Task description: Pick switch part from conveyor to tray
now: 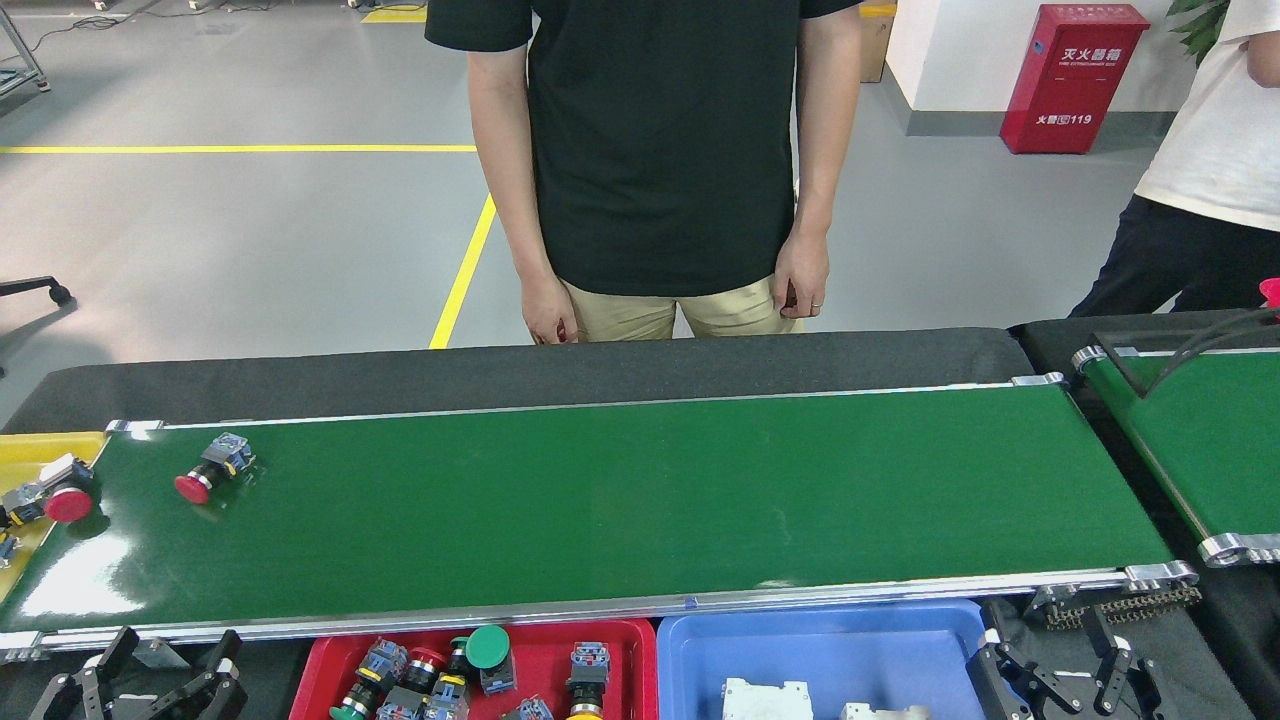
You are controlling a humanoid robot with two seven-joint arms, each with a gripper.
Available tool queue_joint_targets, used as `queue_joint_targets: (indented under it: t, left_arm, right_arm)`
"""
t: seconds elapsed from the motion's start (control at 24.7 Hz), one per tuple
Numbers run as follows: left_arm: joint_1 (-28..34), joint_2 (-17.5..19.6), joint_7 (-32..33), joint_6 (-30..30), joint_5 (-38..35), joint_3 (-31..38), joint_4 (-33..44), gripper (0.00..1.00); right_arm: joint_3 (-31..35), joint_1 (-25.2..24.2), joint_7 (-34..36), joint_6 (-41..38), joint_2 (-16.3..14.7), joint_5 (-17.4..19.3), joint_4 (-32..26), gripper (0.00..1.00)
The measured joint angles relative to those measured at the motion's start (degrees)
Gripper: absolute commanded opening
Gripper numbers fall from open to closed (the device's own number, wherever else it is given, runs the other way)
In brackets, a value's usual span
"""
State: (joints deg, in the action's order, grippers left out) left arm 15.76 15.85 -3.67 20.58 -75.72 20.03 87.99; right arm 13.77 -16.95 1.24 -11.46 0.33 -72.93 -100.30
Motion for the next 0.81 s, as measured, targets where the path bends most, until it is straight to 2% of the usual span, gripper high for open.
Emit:
queue_joint_targets:
  t: [0.32,0.81]
  left_arm:
    - [0.2,0.0,0.0,0.0,0.0,2.0,-0.2,1.00]
    - [1.4,0.0,0.0,0.2,0.1,3.8,-0.2,1.00]
  right_arm:
    - [0.4,-0.5,0.0,0.7,1.4,0.2,0.0,0.99]
    - [2.5,-0.2,0.0,1.8,1.4,0.2,-0.1,0.99]
